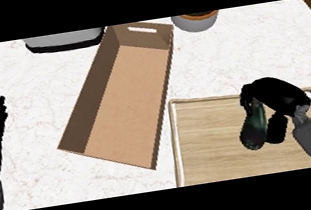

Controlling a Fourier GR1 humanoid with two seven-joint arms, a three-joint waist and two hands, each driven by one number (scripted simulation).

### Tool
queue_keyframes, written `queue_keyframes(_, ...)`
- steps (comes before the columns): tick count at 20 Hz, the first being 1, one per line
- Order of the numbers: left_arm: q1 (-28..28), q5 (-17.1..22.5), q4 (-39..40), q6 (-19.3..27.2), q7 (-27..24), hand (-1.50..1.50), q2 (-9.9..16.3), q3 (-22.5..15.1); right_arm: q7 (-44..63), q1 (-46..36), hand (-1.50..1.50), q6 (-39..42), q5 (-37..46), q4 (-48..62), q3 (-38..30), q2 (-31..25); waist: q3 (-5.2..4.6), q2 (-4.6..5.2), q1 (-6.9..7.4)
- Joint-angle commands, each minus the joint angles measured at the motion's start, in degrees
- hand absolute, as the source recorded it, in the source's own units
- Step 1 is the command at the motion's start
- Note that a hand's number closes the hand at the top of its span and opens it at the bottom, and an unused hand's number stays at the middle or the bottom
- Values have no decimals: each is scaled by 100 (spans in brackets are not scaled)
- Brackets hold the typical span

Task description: Pick the eggplant from the tray and place it in the cardboard box

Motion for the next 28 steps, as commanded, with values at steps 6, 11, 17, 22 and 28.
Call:
queue_keyframes(6,-274,-76,99,-21,70,0,46,-15,-2405,-1394,150,-1939,681,1200,-261,-279,56,112,147)
queue_keyframes(11,-100,-23,267,-19,-234,0,27,97,-3225,-2087,150,-2406,330,1851,-918,-267,43,77,52)
queue_keyframes(17,73,-55,249,-43,-280,0,-92,37,-3811,-2418,150,-2509,-7,1455,-976,242,37,44,-19)
queue_keyframes(22,-25,-82,242,-61,-289,0,-3,147,-3425,-2980,150,-1595,-308,1283,-1011,552,35,28,-46)
queue_keyframes(28,-350,-160,265,-15,3,0,-122,54,-2375,-3762,150,-1266,-599,1683,-1053,1569,34,44,-24)
